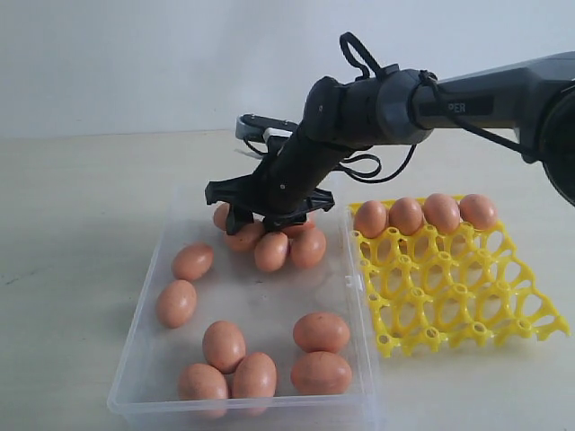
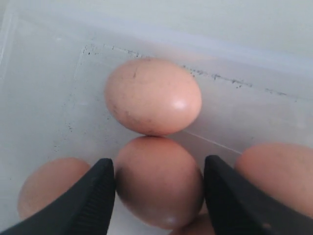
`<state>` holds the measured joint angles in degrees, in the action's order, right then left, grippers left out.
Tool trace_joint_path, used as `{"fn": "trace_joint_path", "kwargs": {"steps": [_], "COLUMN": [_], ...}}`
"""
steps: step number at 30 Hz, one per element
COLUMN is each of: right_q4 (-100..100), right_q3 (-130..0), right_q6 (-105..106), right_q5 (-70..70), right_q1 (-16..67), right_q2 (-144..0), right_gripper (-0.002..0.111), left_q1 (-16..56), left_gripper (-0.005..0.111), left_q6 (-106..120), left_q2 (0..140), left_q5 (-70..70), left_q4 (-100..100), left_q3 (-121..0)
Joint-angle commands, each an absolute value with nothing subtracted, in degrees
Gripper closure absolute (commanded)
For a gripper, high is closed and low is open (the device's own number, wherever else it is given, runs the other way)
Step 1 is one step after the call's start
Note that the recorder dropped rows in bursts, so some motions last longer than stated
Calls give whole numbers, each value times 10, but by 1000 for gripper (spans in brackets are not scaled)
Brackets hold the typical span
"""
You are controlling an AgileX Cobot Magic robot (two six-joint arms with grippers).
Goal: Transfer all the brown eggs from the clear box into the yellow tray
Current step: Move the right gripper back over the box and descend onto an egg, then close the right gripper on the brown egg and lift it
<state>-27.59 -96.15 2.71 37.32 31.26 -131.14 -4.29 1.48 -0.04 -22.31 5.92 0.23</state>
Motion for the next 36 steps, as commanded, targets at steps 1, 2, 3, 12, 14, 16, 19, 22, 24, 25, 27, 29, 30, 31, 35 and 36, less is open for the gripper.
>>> {"fn": "trace_joint_path", "kwargs": {"steps": [1,2,3,12,14,16,19,22,24,25,27,29,30,31,35,36], "right_q4": [-287,-289,-300,-314,-314,-314,-313,-313,-313,-312,-310,-306,-303,-297,-269,-262], "right_q3": [-963,-963,-963,-963,-963,-963,-963,-963,-963,-963,-963,-963,-963,-963,-963,-963], "right_q6": [38,40,46,62,62,64,64,64,64,64,75,100,111,115,122,124], "right_q5": [371,371,371,364,364,364,362,357,353,352,351,352,354,354,354,354], "right_q1": [313,313,313,313,313,313,313,313,313,313,313,313,313,313,313,313], "right_q2": [-1332,-1335,-1337,-1349,-1349,-1349,-1349,-1349,-1349,-1349,-1349,-1348,-1348,-1345,-1328,-1324], "right_gripper": [55,55,55,55,55,55,55,55,58,62,77,98,107,108,108,108], "left_q1": [-40,-40,-40,-40,-40,-40,-40,-40,-40,-40,-40,-40,-40,-40,-40,-40], "left_gripper": [107,107,107,107,107,107,107,107,107,107,107,107,107,107,107,107], "left_q6": [12,12,12,12,12,12,12,12,12,12,12,12,12,12,12,12], "left_q2": [0,0,0,0,0,0,0,0,0,0,0,0,0,0,0,0], "left_q5": [-218,-218,-218,-218,-218,-218,-218,-218,-218,-218,-218,-218,-218,-218,-218,-218], "left_q4": [59,59,59,59,59,59,59,59,59,59,59,59,59,59,59,59], "left_q3": [0,0,0,0,0,0,0,0,0,0,0,0,0,0,0,0]}}
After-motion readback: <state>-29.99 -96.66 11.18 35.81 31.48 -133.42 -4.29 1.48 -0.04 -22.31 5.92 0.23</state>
